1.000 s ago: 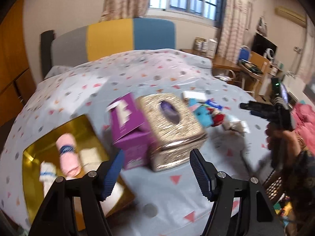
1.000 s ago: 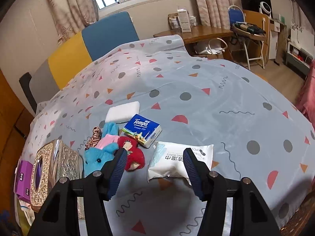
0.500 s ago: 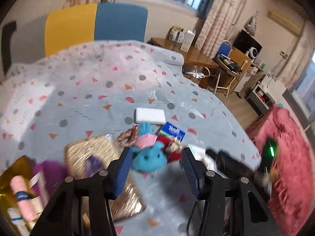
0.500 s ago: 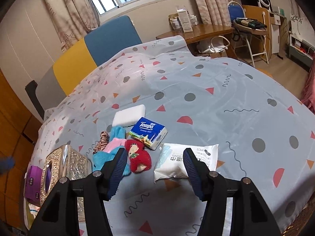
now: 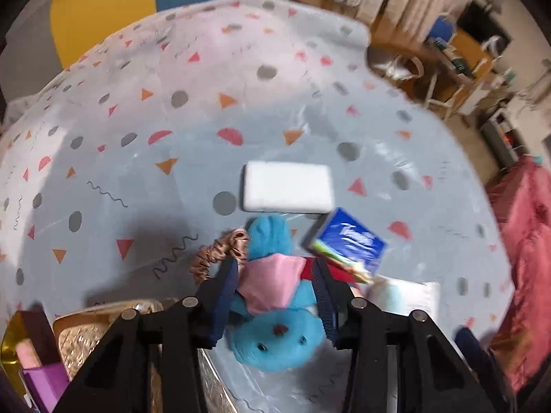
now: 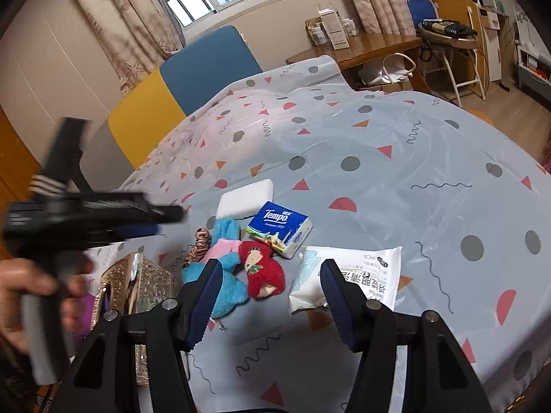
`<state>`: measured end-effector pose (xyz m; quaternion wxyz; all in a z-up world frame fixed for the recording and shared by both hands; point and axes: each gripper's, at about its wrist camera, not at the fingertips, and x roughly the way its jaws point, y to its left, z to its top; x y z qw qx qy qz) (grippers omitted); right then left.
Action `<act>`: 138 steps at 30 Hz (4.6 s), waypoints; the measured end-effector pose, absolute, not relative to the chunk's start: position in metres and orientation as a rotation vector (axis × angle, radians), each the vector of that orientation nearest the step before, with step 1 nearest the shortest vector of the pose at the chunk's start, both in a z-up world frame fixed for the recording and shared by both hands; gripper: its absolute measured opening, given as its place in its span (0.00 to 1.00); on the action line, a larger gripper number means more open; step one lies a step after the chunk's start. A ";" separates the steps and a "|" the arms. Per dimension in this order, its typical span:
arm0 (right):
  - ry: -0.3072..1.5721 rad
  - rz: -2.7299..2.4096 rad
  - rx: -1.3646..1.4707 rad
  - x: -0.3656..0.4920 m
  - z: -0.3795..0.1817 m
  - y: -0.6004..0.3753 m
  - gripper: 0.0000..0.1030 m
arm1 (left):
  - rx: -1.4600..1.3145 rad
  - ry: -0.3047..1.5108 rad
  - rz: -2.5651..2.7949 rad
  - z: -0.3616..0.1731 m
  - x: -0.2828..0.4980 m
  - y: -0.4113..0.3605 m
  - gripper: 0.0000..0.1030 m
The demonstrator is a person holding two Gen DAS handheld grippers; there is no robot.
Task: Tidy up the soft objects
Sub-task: 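Grasp the brown satin scrunchie with the left tool while the right tool approaches the plush, then drop the scrunchie into the tin with the left tool while the right tool grasps the blue plush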
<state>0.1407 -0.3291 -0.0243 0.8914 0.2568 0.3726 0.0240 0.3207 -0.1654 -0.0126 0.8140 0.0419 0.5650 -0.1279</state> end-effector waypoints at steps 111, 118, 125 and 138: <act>1.153 0.305 0.297 0.241 -0.107 -0.210 0.56 | -0.237 0.774 0.271 -0.003 0.026 0.196 0.56; 1.146 0.293 0.304 0.241 -0.104 -0.212 0.56 | -0.220 0.815 0.207 -0.012 0.027 0.172 0.58; 1.089 0.280 0.194 0.237 -0.092 -0.201 0.51 | -0.185 0.828 0.194 -0.016 0.022 0.163 0.60; 0.899 0.209 0.146 0.222 -0.029 -0.208 0.51 | -0.175 0.830 0.152 -0.018 0.018 0.160 0.62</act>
